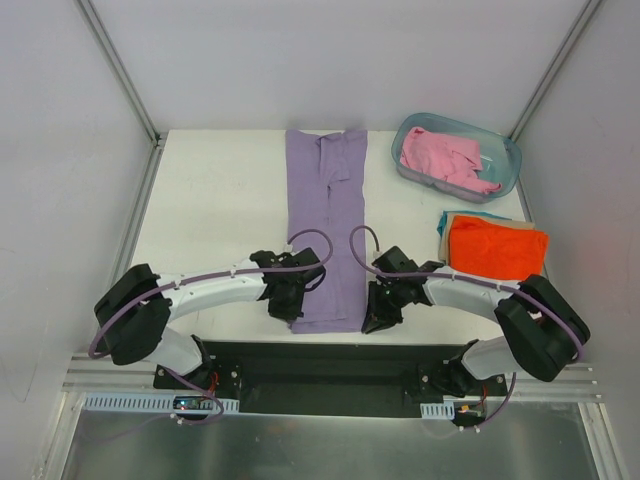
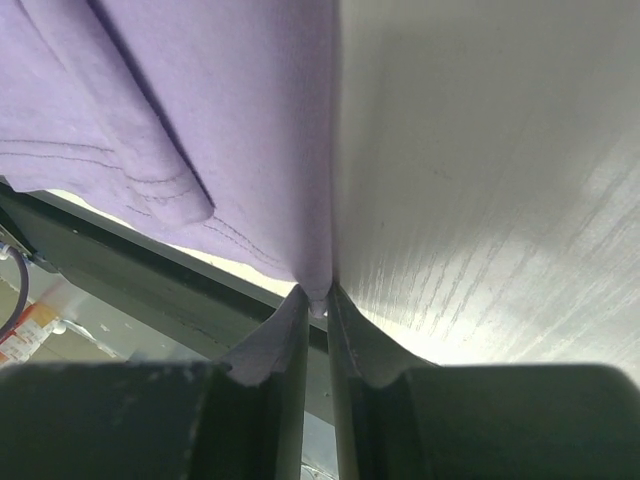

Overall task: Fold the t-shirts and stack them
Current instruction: Grab the bottom of the folded rectangular tshirt with both arms

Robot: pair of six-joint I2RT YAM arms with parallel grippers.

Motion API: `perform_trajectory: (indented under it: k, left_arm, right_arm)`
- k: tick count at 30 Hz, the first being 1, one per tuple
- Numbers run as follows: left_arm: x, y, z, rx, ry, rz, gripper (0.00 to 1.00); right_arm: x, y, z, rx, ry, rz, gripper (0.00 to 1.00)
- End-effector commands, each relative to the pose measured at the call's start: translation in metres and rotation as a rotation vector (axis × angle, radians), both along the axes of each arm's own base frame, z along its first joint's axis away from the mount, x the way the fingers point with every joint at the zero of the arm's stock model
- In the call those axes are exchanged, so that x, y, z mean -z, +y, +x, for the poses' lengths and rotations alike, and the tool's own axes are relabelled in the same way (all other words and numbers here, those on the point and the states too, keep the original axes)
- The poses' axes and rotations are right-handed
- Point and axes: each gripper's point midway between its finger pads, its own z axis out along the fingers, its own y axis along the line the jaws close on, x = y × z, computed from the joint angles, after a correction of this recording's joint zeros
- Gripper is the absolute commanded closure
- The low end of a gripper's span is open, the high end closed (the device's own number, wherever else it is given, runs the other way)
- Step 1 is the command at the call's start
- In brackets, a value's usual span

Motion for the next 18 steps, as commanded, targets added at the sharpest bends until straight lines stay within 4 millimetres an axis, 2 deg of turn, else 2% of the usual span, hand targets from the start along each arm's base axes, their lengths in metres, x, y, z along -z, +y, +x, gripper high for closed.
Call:
perform_trajectory:
  k: [1, 3, 5, 9, 13, 17, 18]
  left_arm:
    - [0.008, 0.017, -0.013, -0.031, 0.027, 0.049, 1.0]
    - [0.01, 0.02, -0.016, -0.042, 0.035, 0.054, 1.0]
    - [0.008, 0.014, -0.016, -0.049, 0.048, 0.036, 1.0]
    - [0.004, 0.002, -0.014, -0.06, 0.063, 0.015, 0.86]
    - [0.001, -0.005, -0.012, -0.063, 0.065, -0.01, 0.8]
    - [-0.003, -0.012, -0.014, -0.042, 0.074, -0.056, 0.62]
    - [-0.003, -0.013, -0.014, -0.039, 0.075, -0.058, 0.62]
  right_arm:
    - [0.012, -0.021, -0.009, 0.003, -0.001, -0.09, 0.85]
    - [0.012, -0.021, -0.01, 0.001, 0.0, -0.091, 0.85]
    - [0.012, -0.02, -0.009, 0.001, -0.001, -0.09, 0.85]
    - [0.011, -0.017, -0.007, -0.006, -0.005, -0.077, 0.85]
    - [0.01, -0.018, -0.007, -0.01, -0.007, -0.077, 0.85]
    - [0.011, -0.019, -0.008, -0.012, -0.006, -0.085, 0.85]
    - [0.012, -0.019, -0.008, -0.016, -0.006, -0.084, 0.85]
